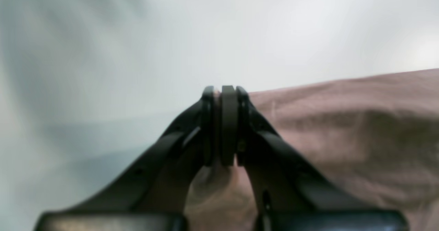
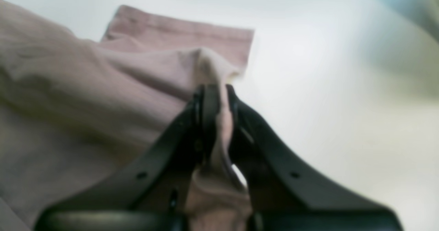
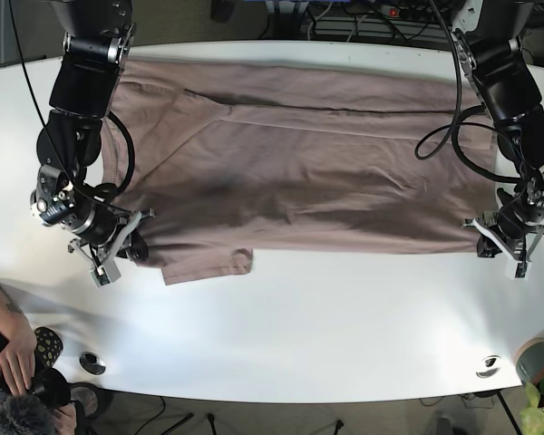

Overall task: Fold the T-shirt properly
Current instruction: 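Fold the gripped side edge over toward the collar with both grippers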

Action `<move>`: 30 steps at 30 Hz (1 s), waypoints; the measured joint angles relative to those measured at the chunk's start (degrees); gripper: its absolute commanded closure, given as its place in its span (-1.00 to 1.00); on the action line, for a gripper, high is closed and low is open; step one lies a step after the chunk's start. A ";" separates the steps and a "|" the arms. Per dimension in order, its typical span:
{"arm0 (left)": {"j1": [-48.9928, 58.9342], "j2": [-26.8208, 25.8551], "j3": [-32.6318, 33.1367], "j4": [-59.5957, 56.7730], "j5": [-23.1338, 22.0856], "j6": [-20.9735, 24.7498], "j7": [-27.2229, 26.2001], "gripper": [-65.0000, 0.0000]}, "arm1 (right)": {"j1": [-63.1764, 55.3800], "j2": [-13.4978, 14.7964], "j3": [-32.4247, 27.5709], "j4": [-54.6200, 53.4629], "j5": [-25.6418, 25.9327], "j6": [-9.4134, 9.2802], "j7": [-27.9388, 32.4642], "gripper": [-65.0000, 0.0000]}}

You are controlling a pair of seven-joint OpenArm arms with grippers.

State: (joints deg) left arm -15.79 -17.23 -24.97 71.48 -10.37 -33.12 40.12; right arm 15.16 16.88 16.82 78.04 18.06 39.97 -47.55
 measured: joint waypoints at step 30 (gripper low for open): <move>25.46 1.95 -6.64 25.22 -1.01 -0.79 3.85 1.00 | -27.10 -0.55 11.96 24.35 6.88 0.24 -8.09 1.00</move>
State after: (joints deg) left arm 9.67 -15.29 -31.62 96.71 -11.38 -33.91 43.97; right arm -11.94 16.34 28.77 102.39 24.95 40.21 -55.64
